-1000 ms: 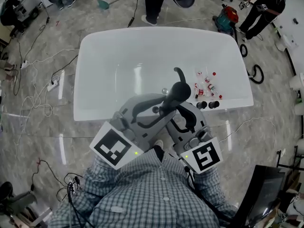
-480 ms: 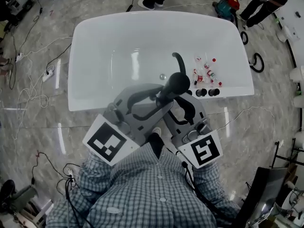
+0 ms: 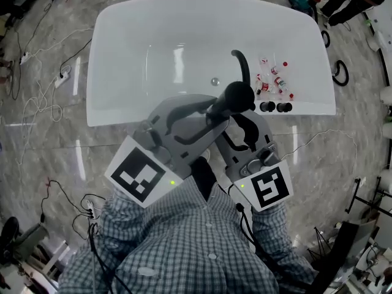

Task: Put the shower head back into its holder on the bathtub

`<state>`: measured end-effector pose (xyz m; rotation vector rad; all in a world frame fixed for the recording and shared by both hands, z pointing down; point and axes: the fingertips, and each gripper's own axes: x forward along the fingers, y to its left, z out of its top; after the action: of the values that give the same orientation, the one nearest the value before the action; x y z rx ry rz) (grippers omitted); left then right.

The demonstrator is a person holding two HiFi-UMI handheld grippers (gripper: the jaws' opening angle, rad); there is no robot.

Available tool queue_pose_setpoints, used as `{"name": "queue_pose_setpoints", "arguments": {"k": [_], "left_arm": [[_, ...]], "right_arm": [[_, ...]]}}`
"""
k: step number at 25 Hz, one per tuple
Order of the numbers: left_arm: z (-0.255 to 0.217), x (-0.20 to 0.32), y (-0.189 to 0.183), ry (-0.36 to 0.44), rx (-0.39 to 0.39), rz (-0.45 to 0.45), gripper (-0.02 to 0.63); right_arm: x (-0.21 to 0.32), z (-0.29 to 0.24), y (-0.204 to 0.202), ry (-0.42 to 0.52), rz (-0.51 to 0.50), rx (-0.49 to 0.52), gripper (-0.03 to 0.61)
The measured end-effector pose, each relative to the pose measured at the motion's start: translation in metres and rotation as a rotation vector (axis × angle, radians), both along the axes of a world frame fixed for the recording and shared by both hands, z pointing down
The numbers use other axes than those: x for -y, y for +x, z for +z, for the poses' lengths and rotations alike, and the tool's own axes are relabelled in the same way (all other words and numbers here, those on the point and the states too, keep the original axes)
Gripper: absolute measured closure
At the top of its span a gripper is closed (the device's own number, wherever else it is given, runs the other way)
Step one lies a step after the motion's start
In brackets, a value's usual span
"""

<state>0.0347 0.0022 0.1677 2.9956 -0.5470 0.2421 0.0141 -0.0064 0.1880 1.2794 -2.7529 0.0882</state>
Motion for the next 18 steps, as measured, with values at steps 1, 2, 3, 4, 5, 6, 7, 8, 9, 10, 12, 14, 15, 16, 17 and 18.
{"name": "queue_pose_setpoints", "arguments": {"k": [1,2,3,4,5,6,7,8,9,10,12,14,15,16,17,18], "left_arm": [[0.004,0.001,0.000,-0.005,0.002,-0.001,0.487],[0.007,0.000,0.000,-0.010,0.005,-0.002,0.488],[0.010,-0.002,-0.001,-0.014,0.008,-0.004,0.487],[0.013,-0.004,-0.001,-0.018,0.009,-0.007,0.488],[0.016,-0.007,0.000,-0.022,0.008,-0.011,0.488],[0.020,-0.008,0.001,-0.026,0.007,-0.014,0.488],[0.023,-0.008,0.001,-0.029,0.008,-0.015,0.487],[0.026,-0.008,0.000,-0.031,0.011,-0.013,0.488],[0.029,-0.008,-0.002,-0.031,0.014,-0.011,0.488],[0.032,-0.009,-0.003,-0.030,0.019,-0.008,0.488],[0.040,-0.013,-0.006,-0.028,0.033,-0.002,0.488],[0.049,-0.017,-0.006,-0.034,0.048,0.002,0.488],[0.053,-0.017,-0.006,-0.040,0.051,0.001,0.488],[0.057,-0.017,-0.005,-0.046,0.052,-0.002,0.488],[0.060,-0.016,-0.005,-0.052,0.052,-0.005,0.488],[0.064,-0.015,-0.004,-0.059,0.053,-0.008,0.488]], "right_arm": [[0.001,0.003,0.000,-0.005,0.000,0.001,0.458],[0.000,0.007,-0.001,-0.010,-0.001,0.004,0.459],[-0.002,0.010,-0.001,-0.015,-0.002,0.005,0.458],[-0.005,0.013,-0.001,-0.018,-0.003,0.005,0.458],[-0.007,0.016,0.000,-0.021,-0.002,0.004,0.458],[-0.008,0.019,0.001,-0.024,0.000,0.003,0.458],[-0.009,0.023,0.001,-0.028,0.003,0.003,0.457],[-0.008,0.026,0.000,-0.032,0.006,0.003,0.459],[-0.008,0.028,-0.001,-0.034,0.008,0.004,0.458],[-0.009,0.031,-0.003,-0.035,0.009,0.004,0.458],[-0.012,0.037,-0.006,-0.032,0.009,0.010,0.458],[-0.015,0.044,-0.006,-0.036,0.008,0.015,0.459],[-0.015,0.048,-0.006,-0.041,0.006,0.014,0.459],[-0.015,0.052,-0.005,-0.047,0.004,0.013,0.459],[-0.014,0.056,-0.004,-0.053,0.002,0.010,0.457],[-0.014,0.060,-0.003,-0.059,0.001,0.009,0.459]]}}
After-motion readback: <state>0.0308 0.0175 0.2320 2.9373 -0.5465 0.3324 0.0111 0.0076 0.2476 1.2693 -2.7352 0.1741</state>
